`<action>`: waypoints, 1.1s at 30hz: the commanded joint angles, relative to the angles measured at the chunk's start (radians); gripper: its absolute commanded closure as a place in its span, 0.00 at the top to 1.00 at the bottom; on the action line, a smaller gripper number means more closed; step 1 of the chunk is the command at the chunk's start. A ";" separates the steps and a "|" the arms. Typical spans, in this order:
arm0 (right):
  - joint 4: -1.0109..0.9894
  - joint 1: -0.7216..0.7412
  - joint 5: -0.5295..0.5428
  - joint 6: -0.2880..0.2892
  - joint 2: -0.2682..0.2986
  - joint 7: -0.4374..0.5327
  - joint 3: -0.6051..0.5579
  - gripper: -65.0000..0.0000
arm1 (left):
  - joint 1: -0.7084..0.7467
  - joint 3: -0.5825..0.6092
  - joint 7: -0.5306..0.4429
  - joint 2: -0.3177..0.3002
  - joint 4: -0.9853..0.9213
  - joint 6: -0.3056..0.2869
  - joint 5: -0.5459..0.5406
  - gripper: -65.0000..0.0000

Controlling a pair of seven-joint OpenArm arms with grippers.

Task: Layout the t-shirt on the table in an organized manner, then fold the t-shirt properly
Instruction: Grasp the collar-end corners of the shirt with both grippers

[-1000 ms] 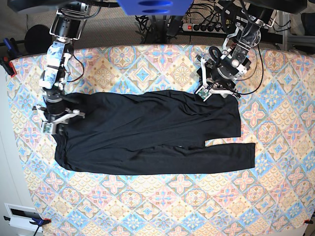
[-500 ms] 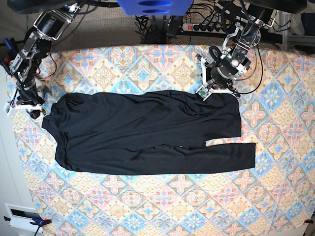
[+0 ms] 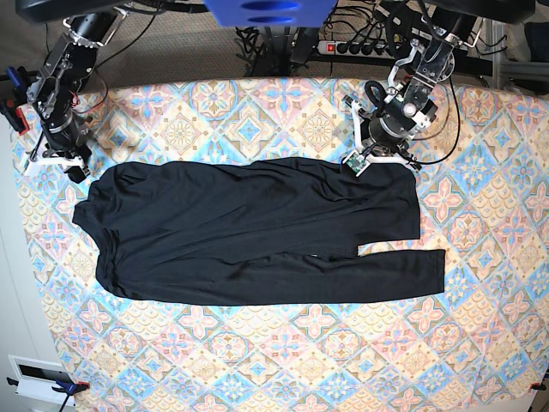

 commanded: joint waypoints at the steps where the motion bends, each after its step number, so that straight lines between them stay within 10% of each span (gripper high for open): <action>1: 0.016 0.006 0.014 0.009 0.018 0.018 0.005 0.27 | -0.002 -0.003 0.026 -0.013 0.003 0.005 0.019 0.03; 33: -0.245 0.014 0.189 0.009 -0.037 0.015 -0.004 0.32 | 0.001 -0.002 0.020 -0.005 0.004 0.005 0.112 0.00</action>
